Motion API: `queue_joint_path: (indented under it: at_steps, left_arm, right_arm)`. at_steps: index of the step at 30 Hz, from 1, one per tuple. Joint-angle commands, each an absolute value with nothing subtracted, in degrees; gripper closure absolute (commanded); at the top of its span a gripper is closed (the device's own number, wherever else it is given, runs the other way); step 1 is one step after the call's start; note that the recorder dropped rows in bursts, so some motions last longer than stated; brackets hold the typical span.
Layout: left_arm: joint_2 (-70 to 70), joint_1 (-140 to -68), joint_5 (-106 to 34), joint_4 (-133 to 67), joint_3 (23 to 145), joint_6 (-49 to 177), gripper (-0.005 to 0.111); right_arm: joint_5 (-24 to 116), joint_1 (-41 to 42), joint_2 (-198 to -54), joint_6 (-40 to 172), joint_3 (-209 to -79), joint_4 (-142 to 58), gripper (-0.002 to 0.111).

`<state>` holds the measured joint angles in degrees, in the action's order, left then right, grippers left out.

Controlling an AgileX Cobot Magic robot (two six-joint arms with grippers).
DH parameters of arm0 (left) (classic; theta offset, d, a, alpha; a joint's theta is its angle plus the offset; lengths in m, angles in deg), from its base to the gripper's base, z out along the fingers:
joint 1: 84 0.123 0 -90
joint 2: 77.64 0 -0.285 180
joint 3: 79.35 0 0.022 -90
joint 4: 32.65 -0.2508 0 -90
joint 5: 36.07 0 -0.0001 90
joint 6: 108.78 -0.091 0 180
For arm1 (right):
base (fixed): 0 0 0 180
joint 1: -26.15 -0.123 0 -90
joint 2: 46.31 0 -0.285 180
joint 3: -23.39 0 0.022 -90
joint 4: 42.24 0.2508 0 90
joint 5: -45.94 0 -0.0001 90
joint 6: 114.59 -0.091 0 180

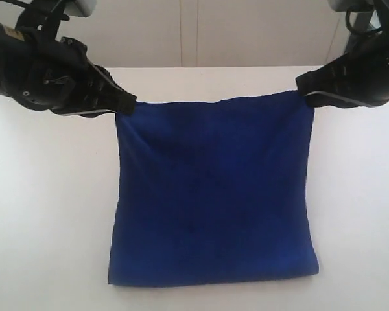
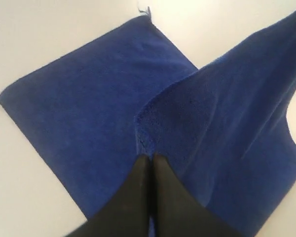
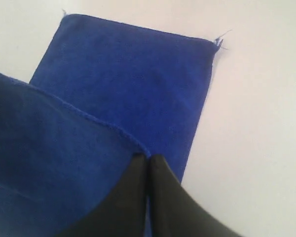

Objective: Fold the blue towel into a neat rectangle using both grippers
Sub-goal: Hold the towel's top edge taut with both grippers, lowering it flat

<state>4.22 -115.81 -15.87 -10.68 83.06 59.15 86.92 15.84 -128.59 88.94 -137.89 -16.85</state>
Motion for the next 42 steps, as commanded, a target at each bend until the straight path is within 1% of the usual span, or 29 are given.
queue_joint_path:
  at_steps: [1, 8, 20, 28, 42]
  left_arm:
    - [7.5, -116.0, -21.7, -11.3, 82.8, 60.6, 0.107]
    - [10.1, -111.0, -25.3, -11.3, 82.9, 61.5, 0.107]
    - [15.6, -110.4, -33.9, -11.3, 83.1, 61.6, 0.107]
    - [19.8, -110.3, -33.7, -11.3, 89.0, 61.5, 0.107]
    - [27.8, -106.4, -32.6, -11.6, 96.0, 62.1, 0.107]
  right_arm:
    - [82.7, 15.9, -133.0, 89.6, -140.3, -17.0, 0.108]
    - [81.6, 15.9, -139.6, 89.6, -146.2, -17.0, 0.108]
    - [79.2, 15.9, -146.8, 89.6, -151.2, -17.0, 0.108]
    - [78.6, 15.9, -150.0, 89.6, -154.6, -17.2, 0.108]
    - [75.3, 15.9, -157.7, 89.6, -160.2, -17.6, 0.108]
